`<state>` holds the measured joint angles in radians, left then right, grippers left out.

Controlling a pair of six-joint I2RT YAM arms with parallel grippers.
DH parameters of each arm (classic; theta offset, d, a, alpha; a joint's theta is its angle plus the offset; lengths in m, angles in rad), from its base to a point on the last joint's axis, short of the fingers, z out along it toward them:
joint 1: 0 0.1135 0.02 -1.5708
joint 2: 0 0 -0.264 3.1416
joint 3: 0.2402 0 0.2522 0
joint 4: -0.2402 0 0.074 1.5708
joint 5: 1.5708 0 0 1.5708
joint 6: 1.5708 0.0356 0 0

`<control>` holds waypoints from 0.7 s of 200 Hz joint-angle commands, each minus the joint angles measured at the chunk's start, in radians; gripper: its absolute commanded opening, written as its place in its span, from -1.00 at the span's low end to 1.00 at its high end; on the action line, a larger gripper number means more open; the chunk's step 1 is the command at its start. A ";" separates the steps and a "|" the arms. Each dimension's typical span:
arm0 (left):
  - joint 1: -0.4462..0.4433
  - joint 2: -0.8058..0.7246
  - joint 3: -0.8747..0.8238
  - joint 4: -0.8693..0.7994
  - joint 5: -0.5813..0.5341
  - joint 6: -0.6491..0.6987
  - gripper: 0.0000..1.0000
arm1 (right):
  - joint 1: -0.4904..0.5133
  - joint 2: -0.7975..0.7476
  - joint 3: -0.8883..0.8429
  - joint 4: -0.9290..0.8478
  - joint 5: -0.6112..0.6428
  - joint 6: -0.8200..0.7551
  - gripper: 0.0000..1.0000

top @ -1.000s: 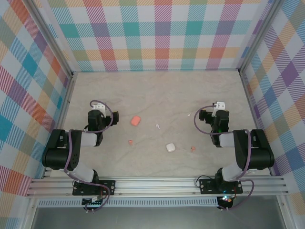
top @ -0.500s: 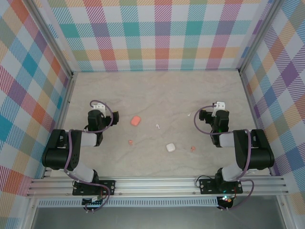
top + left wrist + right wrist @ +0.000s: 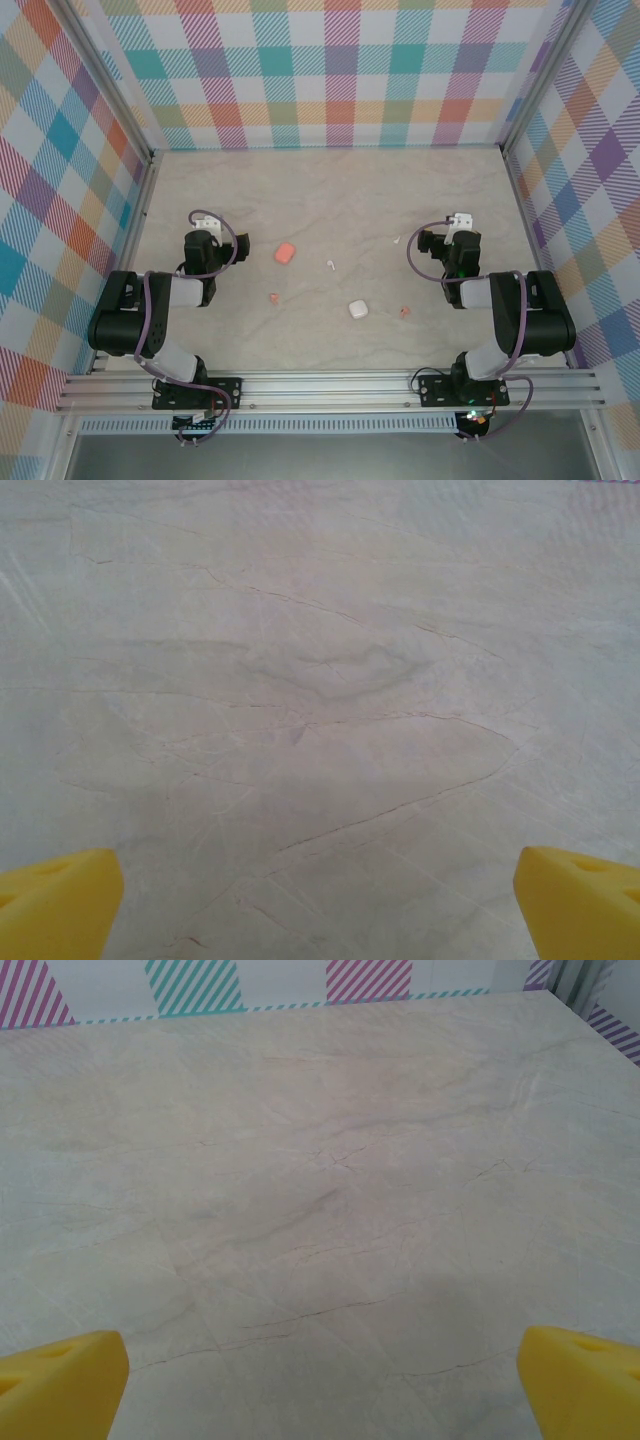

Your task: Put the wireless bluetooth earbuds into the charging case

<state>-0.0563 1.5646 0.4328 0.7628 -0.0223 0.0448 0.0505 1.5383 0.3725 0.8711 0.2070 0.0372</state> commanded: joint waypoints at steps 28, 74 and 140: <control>0.006 0.000 -0.006 0.033 0.010 -0.007 1.00 | -0.006 -0.004 0.014 0.009 -0.014 0.007 0.99; 0.008 -0.025 0.011 -0.016 -0.004 -0.011 1.00 | -0.005 -0.026 0.021 -0.026 -0.005 0.013 0.99; 0.008 -0.306 0.189 -0.595 -0.188 -0.172 1.00 | -0.005 -0.178 0.295 -0.676 -0.128 0.073 0.99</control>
<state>-0.0563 1.3563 0.5655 0.4145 -0.0967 -0.0135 0.0505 1.3983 0.4778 0.5686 0.1417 0.0456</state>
